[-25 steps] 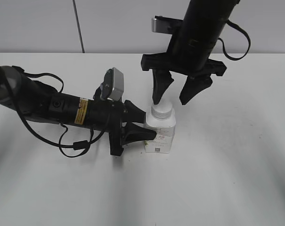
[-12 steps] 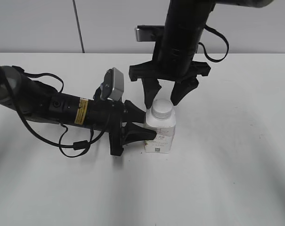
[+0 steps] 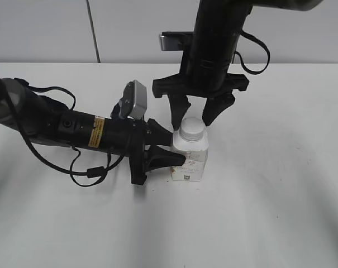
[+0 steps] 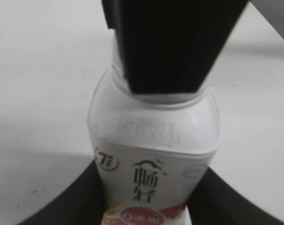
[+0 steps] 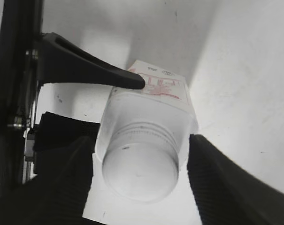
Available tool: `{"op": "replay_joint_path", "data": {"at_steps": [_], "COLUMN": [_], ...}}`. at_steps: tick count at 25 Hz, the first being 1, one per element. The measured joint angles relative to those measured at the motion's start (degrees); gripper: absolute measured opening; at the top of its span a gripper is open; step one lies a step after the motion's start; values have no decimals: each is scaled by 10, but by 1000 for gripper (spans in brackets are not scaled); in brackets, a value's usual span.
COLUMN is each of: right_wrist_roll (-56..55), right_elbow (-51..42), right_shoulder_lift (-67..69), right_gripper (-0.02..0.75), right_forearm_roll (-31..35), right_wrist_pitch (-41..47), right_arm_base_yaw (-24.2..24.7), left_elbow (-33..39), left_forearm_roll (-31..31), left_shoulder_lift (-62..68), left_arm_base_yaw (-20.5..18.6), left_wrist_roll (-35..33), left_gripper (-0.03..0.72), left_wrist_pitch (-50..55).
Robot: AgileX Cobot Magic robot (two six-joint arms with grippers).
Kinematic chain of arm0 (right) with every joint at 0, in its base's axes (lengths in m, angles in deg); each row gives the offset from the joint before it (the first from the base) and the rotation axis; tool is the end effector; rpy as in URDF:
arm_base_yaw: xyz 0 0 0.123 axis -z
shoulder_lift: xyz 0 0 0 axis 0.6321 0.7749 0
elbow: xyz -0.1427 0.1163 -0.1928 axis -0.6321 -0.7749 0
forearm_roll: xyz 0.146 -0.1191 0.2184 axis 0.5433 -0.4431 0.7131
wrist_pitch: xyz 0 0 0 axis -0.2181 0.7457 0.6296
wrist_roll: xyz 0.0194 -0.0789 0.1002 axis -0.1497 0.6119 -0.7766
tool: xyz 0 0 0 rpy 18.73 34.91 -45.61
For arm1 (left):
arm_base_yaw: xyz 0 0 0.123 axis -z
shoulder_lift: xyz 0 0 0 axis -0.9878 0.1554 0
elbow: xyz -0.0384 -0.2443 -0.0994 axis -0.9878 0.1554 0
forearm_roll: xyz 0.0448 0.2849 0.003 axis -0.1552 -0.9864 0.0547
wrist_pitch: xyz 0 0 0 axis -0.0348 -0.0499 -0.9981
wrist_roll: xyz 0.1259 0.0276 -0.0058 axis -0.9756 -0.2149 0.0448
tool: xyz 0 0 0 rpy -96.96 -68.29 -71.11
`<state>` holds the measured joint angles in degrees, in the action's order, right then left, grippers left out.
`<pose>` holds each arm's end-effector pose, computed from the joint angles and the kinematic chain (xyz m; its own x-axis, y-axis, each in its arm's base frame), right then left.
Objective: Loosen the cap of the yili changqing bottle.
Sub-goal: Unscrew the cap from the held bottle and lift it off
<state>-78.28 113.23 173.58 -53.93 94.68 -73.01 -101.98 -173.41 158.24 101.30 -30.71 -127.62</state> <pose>0.3682 0.2716 0.1528 -0.9412 -0.3330 -0.0565 -0.3377 0.9236 0.1814 0.3351 -0.2410 0.0167 -0.0345 0.4031 -0.9145 0.9993 0.0240 -0.0271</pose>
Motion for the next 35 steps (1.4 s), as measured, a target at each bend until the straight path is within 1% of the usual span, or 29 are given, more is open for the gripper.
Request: {"op": "replay_joint_path", "data": {"at_steps": [4, 8, 12, 14, 16, 23, 27, 30, 35], "right_wrist_roll": [0, 0, 2, 24, 99, 550, 744, 800, 816], "right_elbow": [0, -4, -4, -4, -4, -4, -4, -3, 13], "right_shoulder_lift": [3, 3, 3, 3, 3, 3, 1, 1, 3], "right_gripper": [485, 396, 393, 393, 393, 393, 393, 393, 393], "right_forearm_roll": [2, 1, 1, 1, 1, -8, -16, -20, -21], "right_wrist_pitch": [0, 0, 0, 0, 0, 1, 4, 6, 10], "right_arm_base_yaw": [0, 0, 0, 0, 0, -2, -4, -5, -6], "left_elbow": [0, 0, 0, 0, 0, 0, 0, -1, -1], "left_forearm_roll": [0, 1, 1, 1, 1, 2, 4, 4, 12], "left_shoulder_lift": [0, 0, 0, 0, 0, 0, 0, 1, 1], "left_arm_base_yaw": [0, 0, 0, 0, 0, 0, 0, 0, 0], "left_wrist_roll": [0, 0, 0, 0, 0, 0, 0, 0, 0], "left_gripper": [323, 323, 323, 323, 323, 322, 322, 322, 319], "left_wrist_pitch": [0, 0, 0, 0, 0, -2, -2, -2, -3]}}
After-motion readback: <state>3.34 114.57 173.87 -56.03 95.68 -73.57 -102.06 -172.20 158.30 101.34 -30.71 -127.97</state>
